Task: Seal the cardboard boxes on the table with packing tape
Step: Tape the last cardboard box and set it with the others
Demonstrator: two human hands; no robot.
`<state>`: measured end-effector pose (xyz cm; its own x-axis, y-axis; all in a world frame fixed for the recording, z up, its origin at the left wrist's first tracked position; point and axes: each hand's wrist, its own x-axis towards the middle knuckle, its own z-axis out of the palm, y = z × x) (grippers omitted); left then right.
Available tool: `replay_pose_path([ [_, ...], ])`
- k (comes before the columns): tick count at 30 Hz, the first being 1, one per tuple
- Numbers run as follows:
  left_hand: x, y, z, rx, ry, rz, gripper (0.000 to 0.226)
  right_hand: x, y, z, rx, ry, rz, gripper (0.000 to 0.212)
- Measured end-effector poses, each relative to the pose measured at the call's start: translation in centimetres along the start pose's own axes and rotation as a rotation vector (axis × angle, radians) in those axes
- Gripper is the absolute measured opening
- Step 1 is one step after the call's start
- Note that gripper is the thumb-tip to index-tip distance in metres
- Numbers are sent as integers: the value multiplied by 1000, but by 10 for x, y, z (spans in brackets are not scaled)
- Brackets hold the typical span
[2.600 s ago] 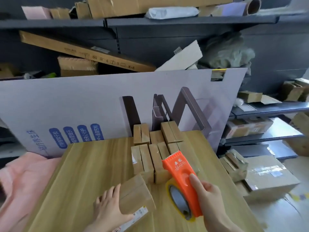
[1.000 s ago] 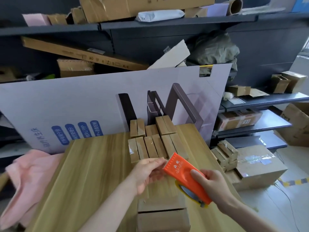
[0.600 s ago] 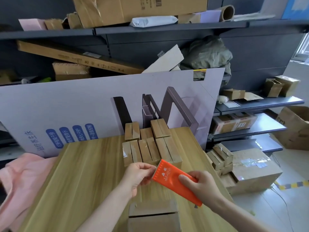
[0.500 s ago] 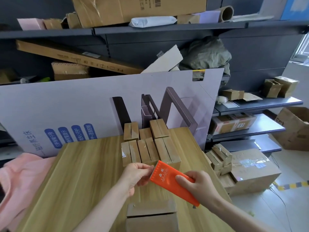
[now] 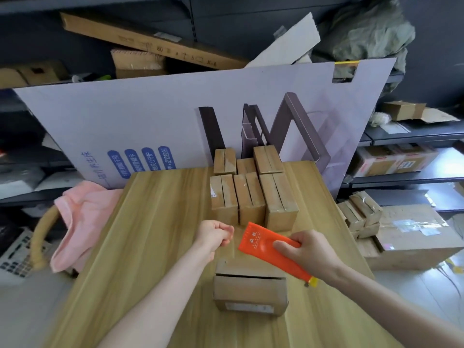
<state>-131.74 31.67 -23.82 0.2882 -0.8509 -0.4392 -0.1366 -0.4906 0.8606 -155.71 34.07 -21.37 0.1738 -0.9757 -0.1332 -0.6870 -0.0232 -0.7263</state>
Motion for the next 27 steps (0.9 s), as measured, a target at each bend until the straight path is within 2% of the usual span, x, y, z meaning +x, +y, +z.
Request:
replay_pose_path([
  [4, 6, -24, -19, -17, 67, -55, 17, 1, 14, -4, -66, -74, 9, 43],
  [9, 9, -67, -61, -11, 262, -160, 11, 2, 47, -23, -129, -127, 86, 35],
  [14, 0, -102, -56, 40, 270, -158, 18, 15, 54, -17, -433, -170, 132, 40],
  [18, -1, -112, -43, 19, 312, -138, 22, 27, 52, -11, -576, -202, 168, 42],
  [27, 9, -131, -33, -11, 373, -166, 18, 42, 57, 12, -678, -235, 186, 49],
])
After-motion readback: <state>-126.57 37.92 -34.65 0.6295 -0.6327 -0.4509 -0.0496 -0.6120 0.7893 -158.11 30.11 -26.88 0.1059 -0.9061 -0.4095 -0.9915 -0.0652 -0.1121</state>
